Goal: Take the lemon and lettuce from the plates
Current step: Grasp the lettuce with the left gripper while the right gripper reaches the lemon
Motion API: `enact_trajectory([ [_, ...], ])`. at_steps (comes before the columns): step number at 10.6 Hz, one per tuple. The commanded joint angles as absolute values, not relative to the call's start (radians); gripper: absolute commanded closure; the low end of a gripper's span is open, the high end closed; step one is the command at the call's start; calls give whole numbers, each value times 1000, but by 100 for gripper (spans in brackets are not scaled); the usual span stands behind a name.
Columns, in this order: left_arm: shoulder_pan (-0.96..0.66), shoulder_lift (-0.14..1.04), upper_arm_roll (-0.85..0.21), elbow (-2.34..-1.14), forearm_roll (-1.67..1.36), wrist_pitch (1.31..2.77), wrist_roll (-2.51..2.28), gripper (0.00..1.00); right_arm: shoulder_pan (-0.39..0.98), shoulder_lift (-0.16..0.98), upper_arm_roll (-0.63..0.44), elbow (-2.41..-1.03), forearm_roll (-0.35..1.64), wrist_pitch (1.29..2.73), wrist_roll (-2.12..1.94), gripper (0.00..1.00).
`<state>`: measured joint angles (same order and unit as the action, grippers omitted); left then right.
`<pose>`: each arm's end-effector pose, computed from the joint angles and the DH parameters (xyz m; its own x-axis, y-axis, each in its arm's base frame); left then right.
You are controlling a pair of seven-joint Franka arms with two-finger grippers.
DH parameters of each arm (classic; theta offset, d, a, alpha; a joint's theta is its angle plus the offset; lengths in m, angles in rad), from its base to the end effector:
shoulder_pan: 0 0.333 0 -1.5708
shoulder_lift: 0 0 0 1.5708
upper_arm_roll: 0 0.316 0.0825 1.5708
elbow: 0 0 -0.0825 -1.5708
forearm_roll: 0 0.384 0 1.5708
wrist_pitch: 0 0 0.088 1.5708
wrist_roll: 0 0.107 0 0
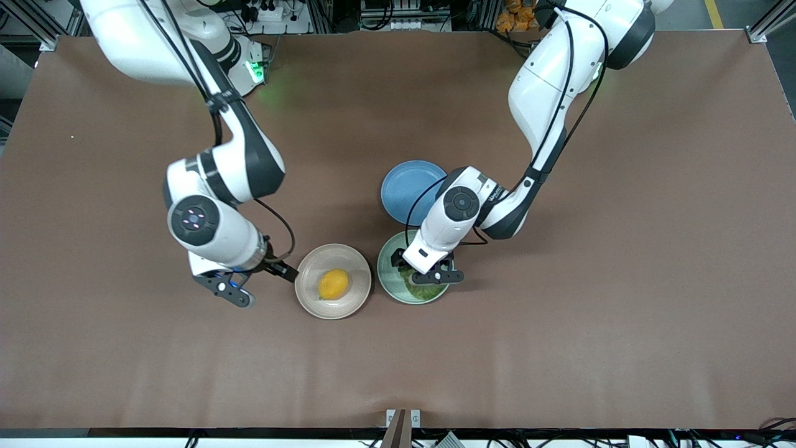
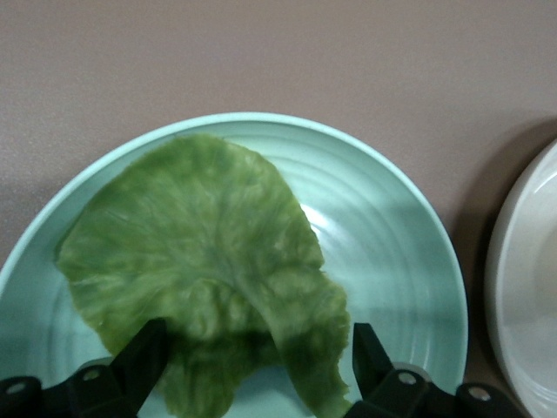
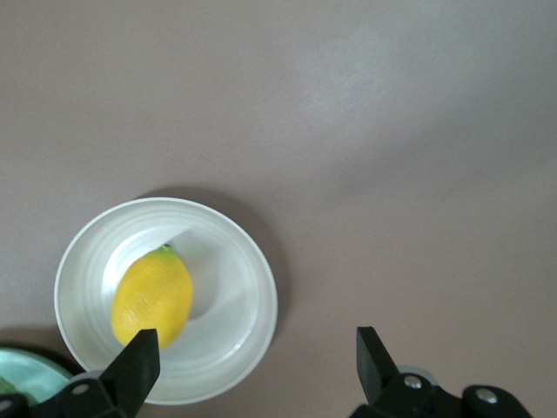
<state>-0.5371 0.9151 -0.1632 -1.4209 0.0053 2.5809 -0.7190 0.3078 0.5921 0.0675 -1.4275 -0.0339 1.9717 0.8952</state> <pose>0.5885 -0.4608 0.1775 0.9888 0.1069 0.1037 0.0772 -0.9634 0.2569 0.6639 0.2499 0.3465 0.8687 -0.4940 -0.0346 -0.4931 -0.8694 0.0318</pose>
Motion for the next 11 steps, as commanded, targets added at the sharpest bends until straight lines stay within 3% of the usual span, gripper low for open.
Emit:
enact_trajectory([
  [1,-555,927,-144,-1397,-5,2589,-785,24,327,690,67,-1358,-52,2060,1032,0],
  [4,-555,927,-144,-1397,-5,2591,-805,61,334,755,67,-1358,-51,2193,1121,0],
  [7,-554,927,-144,-1399,0,2589,-807,89,351,791,67,-1356,-49,2285,1236,0],
  [9,-549,925,-144,-1399,0,2589,-805,100,386,807,66,-1356,-54,2286,1249,0],
  [11,-542,917,-144,-1399,-2,2586,-805,100,394,824,66,-1356,-54,2287,1261,0],
])
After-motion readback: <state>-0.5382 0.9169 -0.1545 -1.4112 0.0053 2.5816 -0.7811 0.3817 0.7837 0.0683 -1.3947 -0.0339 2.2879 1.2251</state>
